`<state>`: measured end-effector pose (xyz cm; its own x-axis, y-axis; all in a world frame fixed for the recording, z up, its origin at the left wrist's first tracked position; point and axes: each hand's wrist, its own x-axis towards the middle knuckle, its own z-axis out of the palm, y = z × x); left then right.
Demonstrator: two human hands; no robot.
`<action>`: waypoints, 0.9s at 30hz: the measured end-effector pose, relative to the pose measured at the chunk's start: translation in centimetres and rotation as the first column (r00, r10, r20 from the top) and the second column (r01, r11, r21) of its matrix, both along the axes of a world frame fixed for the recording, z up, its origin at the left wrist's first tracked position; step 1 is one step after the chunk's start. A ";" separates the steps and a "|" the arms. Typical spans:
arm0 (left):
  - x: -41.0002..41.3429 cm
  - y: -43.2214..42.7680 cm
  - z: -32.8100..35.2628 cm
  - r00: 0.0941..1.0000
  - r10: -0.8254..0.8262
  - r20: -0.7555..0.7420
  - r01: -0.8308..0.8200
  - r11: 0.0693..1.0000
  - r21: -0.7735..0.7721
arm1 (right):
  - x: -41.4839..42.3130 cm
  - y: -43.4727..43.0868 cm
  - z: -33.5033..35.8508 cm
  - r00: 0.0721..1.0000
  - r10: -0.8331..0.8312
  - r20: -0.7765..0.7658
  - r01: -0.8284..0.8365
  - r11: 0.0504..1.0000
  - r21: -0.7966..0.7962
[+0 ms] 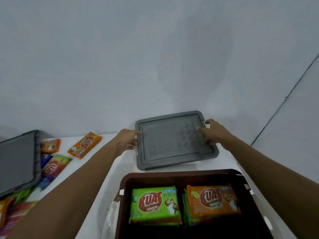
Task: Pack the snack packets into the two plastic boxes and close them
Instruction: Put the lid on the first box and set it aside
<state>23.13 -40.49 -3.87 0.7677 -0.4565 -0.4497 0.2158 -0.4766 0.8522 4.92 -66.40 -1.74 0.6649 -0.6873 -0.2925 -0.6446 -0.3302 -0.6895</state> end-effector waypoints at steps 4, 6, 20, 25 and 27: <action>-1.6 0.6 2.1 0.974 0.083 0.210 -0.068 0.995 -0.080 | -1.6 0.7 2.4 0.978 -0.001 0.208 0.029 0.991 -0.131; -3.1 1.0 4.2 0.922 0.146 0.359 -0.091 0.982 -0.165 | -2.7 1.6 4.2 0.945 0.015 0.328 0.052 0.980 -0.194; -19.0 10.2 5.2 0.776 0.125 0.618 -0.110 0.992 -0.062 | -18.3 9.0 4.2 0.939 0.000 0.343 0.083 0.970 -0.227; -22.6 13.0 3.7 0.745 0.042 0.666 -0.123 0.989 0.076 | -22.2 11.6 2.1 0.972 0.014 0.234 0.059 0.952 -0.301; -23.3 13.5 3.4 0.709 -0.002 0.705 -0.122 0.985 0.126 | -23.3 12.2 1.5 0.973 0.004 0.230 0.073 0.943 -0.326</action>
